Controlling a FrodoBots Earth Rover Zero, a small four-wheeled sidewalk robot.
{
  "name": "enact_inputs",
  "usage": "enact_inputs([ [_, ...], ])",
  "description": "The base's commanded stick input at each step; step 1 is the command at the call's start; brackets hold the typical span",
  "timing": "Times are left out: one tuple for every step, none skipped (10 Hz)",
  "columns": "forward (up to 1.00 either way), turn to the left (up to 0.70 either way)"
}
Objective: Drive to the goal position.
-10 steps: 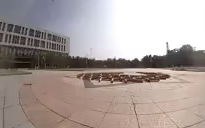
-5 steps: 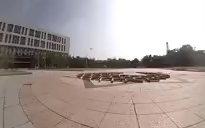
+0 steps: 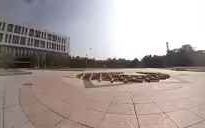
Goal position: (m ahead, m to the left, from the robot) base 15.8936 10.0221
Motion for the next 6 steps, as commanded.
enact_inputs([
  [0.04, 0.00],
  [0.04, 0.00],
  [0.04, 0.00],
  [0.05, 0.00],
  [0.05, 0.00],
  [0.04, 0.00],
])
